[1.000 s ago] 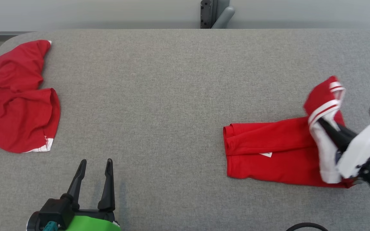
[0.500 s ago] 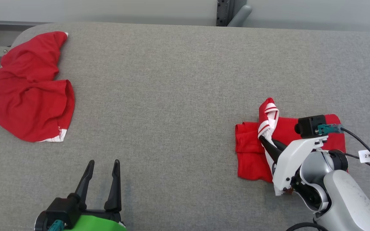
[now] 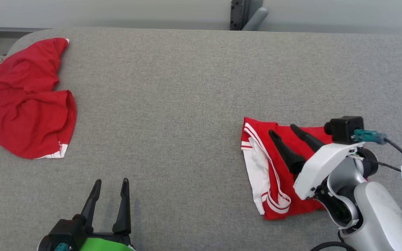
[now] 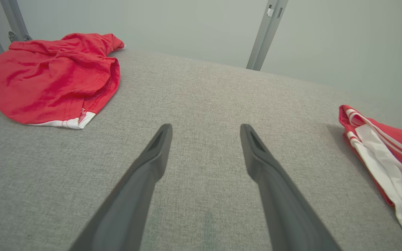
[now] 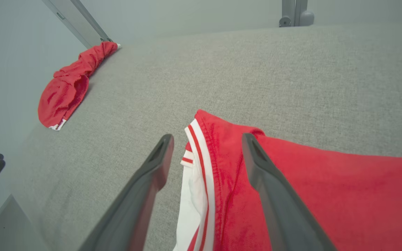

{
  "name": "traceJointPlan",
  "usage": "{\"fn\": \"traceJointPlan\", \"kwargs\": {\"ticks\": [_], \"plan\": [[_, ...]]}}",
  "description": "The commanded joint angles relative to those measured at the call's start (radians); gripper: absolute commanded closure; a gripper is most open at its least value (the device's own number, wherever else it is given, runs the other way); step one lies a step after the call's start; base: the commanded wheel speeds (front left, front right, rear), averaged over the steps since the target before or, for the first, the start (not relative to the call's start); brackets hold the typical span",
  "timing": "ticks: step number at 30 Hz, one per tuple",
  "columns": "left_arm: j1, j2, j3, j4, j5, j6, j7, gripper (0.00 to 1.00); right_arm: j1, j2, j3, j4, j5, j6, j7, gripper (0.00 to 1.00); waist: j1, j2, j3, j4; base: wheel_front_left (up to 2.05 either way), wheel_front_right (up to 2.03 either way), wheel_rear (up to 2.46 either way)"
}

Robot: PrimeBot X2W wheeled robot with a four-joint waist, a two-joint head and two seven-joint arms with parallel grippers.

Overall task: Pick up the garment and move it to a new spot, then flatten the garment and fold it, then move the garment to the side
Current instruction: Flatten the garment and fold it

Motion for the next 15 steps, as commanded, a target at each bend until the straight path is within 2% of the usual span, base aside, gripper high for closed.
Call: {"fn": "traceJointPlan", "kwargs": {"ticks": [1, 7, 11, 12, 13, 14, 15], "plan": [[0.011, 0.001, 0.008, -0.006, 0.011, 0.002, -0.003, 0.00, 0.018, 0.007, -0.024, -0.042, 0.009, 0.000, -0.026, 0.00, -0.0001, 0.0000, 0.002, -0.018, 0.00, 0.00, 0.00], [0.011, 0.001, 0.041, -0.022, 0.010, 0.000, -0.003, 0.00, 0.078, 0.006, -0.168, -0.215, -0.047, 0.000, -0.183, 0.00, -0.0001, 0.0000, 0.018, -0.067, 0.00, 0.00, 0.00], [0.010, 0.001, 0.047, -0.033, -0.002, -0.003, -0.003, 0.00, 0.141, -0.011, -0.253, -0.215, -0.115, 0.000, -0.327, 0.00, -0.0001, 0.0000, 0.028, -0.100, 0.00, 0.00, 0.00], [0.009, 0.001, 0.047, -0.035, -0.004, -0.004, -0.003, 0.00, 0.157, -0.005, -0.268, -0.192, -0.129, 0.000, -0.357, 0.04, -0.0001, 0.0000, 0.032, -0.109, 0.00, 0.00, 0.00], [0.006, 0.001, 0.046, -0.035, -0.005, -0.005, -0.003, 0.00, 0.170, -0.014, -0.276, -0.169, -0.161, 0.000, -0.390, 0.20, -0.0001, 0.0000, 0.036, -0.116, 0.00, 0.00, 0.00], [0.001, 0.001, 0.043, -0.036, -0.003, -0.006, -0.003, 0.00, 0.174, -0.020, -0.280, -0.143, -0.186, 0.000, -0.425, 0.52, -0.0001, 0.0000, 0.040, -0.121, 0.00, 0.00, 0.00], [-0.006, 0.001, 0.041, -0.037, -0.003, -0.008, -0.003, 0.00, 0.178, -0.012, -0.278, -0.109, -0.196, 0.000, -0.452, 0.73, -0.0001, 0.0000, 0.045, -0.125, 0.00, 0.00, 0.00]]}}
